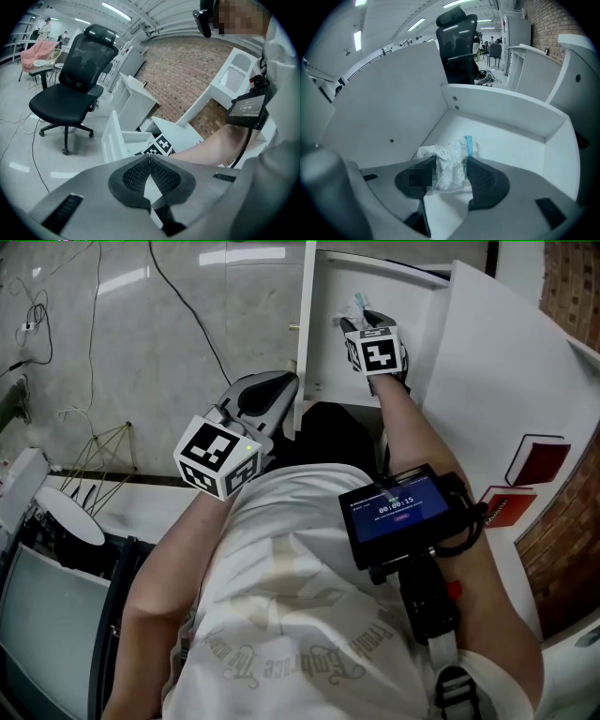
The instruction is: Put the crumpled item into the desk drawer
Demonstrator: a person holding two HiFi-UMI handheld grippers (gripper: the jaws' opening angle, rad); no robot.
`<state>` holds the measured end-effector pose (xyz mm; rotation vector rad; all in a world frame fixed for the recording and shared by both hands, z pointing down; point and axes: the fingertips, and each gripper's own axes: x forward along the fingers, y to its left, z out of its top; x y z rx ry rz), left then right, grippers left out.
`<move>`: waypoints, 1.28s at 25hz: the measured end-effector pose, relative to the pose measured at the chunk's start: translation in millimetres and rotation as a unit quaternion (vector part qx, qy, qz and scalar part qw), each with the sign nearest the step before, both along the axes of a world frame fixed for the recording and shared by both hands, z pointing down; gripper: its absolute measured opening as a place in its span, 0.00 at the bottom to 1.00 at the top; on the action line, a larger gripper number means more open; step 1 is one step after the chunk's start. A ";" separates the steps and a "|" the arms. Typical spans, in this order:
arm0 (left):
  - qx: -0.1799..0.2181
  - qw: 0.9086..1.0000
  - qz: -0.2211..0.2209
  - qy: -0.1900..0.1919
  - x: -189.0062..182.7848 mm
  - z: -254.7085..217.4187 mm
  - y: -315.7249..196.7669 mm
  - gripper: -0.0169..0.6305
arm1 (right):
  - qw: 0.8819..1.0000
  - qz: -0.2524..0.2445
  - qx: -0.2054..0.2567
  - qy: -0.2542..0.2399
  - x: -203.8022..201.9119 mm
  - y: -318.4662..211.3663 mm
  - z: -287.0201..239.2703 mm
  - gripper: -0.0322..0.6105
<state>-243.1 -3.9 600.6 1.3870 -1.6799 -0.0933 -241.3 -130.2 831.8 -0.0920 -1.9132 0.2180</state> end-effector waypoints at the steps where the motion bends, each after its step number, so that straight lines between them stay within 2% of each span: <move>1: 0.000 1.000 -0.001 0.000 2.1 -1.4 -0.1 0.06 | 1.000 -0.002 0.001 0.000 1.5 0.1 -0.2 0.40; 18: -0.007 0.999 -0.032 0.001 9.6 -3.6 4.3 0.06 | 0.998 -0.050 0.025 0.008 11.6 4.6 12.3 0.40; 32: -0.011 1.000 -0.028 0.002 16.3 1.6 6.7 0.06 | 0.999 -0.044 0.009 0.009 17.5 0.3 21.0 0.47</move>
